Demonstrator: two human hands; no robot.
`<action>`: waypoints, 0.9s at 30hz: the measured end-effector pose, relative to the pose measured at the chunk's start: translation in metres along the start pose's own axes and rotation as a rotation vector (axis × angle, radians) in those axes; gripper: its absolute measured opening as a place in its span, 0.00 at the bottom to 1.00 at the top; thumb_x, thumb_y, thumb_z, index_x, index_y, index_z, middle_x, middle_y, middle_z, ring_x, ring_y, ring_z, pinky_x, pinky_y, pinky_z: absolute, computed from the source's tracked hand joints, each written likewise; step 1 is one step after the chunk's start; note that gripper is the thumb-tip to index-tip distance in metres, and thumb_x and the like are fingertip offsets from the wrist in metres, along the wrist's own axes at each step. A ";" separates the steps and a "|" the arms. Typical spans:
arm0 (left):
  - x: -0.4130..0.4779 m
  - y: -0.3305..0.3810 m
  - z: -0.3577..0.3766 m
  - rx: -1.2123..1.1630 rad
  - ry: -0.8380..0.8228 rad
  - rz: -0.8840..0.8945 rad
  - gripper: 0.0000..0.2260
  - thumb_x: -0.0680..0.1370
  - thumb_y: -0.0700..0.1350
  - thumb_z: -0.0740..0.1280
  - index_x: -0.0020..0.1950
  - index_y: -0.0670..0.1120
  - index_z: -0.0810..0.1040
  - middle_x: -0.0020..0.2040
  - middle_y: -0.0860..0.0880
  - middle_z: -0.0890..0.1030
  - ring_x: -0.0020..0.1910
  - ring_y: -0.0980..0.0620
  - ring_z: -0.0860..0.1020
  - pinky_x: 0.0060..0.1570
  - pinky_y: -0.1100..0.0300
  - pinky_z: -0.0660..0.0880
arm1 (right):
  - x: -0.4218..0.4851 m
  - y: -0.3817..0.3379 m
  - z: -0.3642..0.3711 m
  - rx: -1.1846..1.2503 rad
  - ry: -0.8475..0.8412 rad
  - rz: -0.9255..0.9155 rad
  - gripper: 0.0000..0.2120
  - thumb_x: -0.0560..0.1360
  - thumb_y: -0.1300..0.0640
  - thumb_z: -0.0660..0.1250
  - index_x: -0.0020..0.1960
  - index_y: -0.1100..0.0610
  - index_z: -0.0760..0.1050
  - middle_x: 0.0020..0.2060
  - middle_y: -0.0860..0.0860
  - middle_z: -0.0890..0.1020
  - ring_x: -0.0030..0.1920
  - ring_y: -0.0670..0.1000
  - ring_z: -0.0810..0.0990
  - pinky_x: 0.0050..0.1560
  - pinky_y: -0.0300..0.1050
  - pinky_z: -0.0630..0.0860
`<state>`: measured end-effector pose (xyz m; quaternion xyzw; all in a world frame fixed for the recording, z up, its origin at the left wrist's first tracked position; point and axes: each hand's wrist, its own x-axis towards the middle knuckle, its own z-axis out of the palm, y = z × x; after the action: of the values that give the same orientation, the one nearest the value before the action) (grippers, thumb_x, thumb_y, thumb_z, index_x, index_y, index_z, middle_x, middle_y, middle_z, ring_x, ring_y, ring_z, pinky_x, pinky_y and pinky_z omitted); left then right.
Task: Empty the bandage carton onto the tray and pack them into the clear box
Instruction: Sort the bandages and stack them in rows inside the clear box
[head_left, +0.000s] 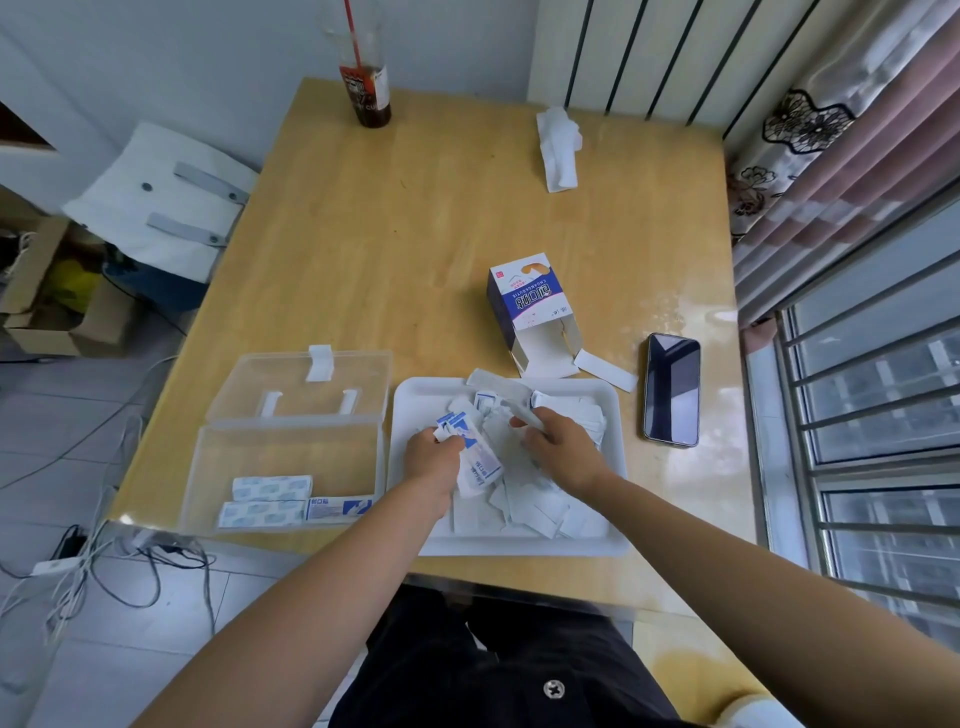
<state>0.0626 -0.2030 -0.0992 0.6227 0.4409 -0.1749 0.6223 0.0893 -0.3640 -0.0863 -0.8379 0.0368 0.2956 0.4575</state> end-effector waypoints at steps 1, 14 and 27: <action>0.002 -0.001 0.000 0.033 0.024 0.007 0.06 0.79 0.35 0.60 0.51 0.42 0.76 0.49 0.42 0.80 0.48 0.42 0.79 0.35 0.60 0.74 | -0.002 -0.001 0.000 -0.050 -0.004 -0.033 0.09 0.79 0.59 0.58 0.55 0.53 0.76 0.43 0.51 0.79 0.42 0.52 0.75 0.39 0.40 0.70; 0.007 0.011 -0.005 0.534 0.209 0.289 0.18 0.76 0.39 0.64 0.65 0.38 0.71 0.64 0.39 0.73 0.65 0.40 0.71 0.60 0.51 0.71 | -0.007 -0.004 -0.009 0.185 -0.109 -0.030 0.20 0.78 0.65 0.56 0.68 0.52 0.71 0.58 0.50 0.77 0.56 0.48 0.75 0.50 0.36 0.71; -0.013 0.020 0.047 -0.315 -0.141 -0.041 0.15 0.77 0.49 0.58 0.58 0.46 0.78 0.53 0.44 0.82 0.52 0.45 0.80 0.58 0.47 0.76 | 0.010 -0.015 -0.026 0.221 -0.052 -0.078 0.17 0.79 0.58 0.63 0.67 0.54 0.69 0.47 0.49 0.80 0.47 0.46 0.79 0.54 0.43 0.74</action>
<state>0.0867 -0.2473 -0.0846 0.4945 0.4307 -0.1596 0.7379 0.1146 -0.3740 -0.0704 -0.7752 0.0248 0.2933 0.5590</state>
